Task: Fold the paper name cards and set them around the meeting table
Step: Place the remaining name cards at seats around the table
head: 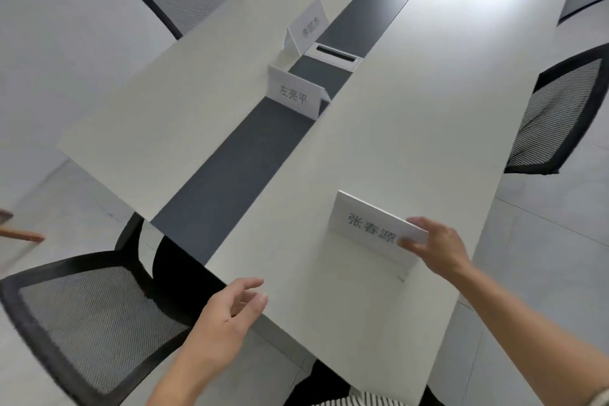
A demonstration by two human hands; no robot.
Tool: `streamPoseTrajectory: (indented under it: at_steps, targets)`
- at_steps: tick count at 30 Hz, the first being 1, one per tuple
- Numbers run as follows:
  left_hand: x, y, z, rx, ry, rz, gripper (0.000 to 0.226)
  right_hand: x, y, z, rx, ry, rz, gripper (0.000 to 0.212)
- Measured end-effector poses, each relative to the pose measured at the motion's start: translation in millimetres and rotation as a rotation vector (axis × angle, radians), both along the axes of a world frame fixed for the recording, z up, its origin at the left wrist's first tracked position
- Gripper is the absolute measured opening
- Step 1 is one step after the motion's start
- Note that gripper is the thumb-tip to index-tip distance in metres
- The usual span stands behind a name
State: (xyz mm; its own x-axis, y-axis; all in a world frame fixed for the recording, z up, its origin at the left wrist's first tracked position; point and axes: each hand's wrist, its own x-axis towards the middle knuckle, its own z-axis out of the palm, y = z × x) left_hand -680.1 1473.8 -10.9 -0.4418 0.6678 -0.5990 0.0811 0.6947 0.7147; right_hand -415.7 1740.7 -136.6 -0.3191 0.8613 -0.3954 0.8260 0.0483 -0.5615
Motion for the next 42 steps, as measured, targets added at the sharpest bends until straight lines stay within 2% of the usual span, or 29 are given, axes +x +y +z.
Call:
streamPoseTrajectory:
  at_steps: [4, 8, 11, 14, 17, 20, 23, 25, 27, 30, 32, 34, 35, 37, 39, 42]
  targets:
    - [1, -4, -1, 0.019, 0.004, 0.025, 0.035, 2, 1, 9, 0.065, 0.005, -0.009, 0.045]
    - [-3, 7, 1, 0.051, 0.008, -0.005, 0.021, 1, 6, 46, 0.135, 0.092, -0.018, 0.038]
    - [-9, 25, 9, 0.109, 0.017, -0.019, 0.037, 7, 9, 90, 0.105, 0.268, -0.048, 0.023]
    - [-11, 47, 20, 0.215, 0.027, -0.039, 0.050, 14, 6, 142, -0.064, 0.468, -0.007, 0.022]
    - [-11, 70, 28, 0.320, -0.010, -0.048, 0.070, 21, -5, 169, -0.260, 0.529, 0.082, 0.031]
    - [-3, 84, 29, 0.340, -0.207, -0.124, 0.089, 21, -24, 164, -0.425, 0.555, 0.109, 0.034]
    - [11, 81, 22, 0.286, -0.429, -0.195, 0.073, 17, -44, 144, -0.541, 0.584, 0.100, 0.039]
    - [16, 72, 12, 0.237, -0.487, -0.150, 0.063, 15, -52, 129, -0.592, 0.586, 0.071, 0.037]
    - [17, 63, -1, 0.187, -0.507, -0.096, 0.064, 13, -55, 114, -0.638, 0.569, 0.073, 0.035]
    - [14, 48, -11, 0.122, -0.522, -0.014, 0.065, 7, -55, 97, -0.552, 0.574, 0.034, 0.049]
    - [10, 41, -15, 0.090, -0.507, 0.042, 0.065, 8, -43, 80, -0.292, 0.612, -0.127, 0.059]
    - [3, 33, -17, 0.083, -0.484, 0.099, 0.066, 15, -26, 61, -0.011, 0.520, -0.252, 0.048]
    - [-1, 29, -17, 0.084, -0.475, 0.119, 0.065, 21, -18, 50, 0.043, 0.439, -0.247, 0.052]
    - [-7, 22, -16, 0.085, -0.474, 0.142, 0.064, 29, -8, 24, -0.025, 0.269, -0.122, 0.077]
    - [-13, 17, -15, 0.082, -0.473, 0.149, 0.064, 29, -8, 2, -0.127, 0.119, 0.016, 0.092]
    - [-15, 10, -12, 0.092, -0.487, 0.169, 0.053, 23, -8, -19, -0.111, 0.071, 0.043, 0.083]
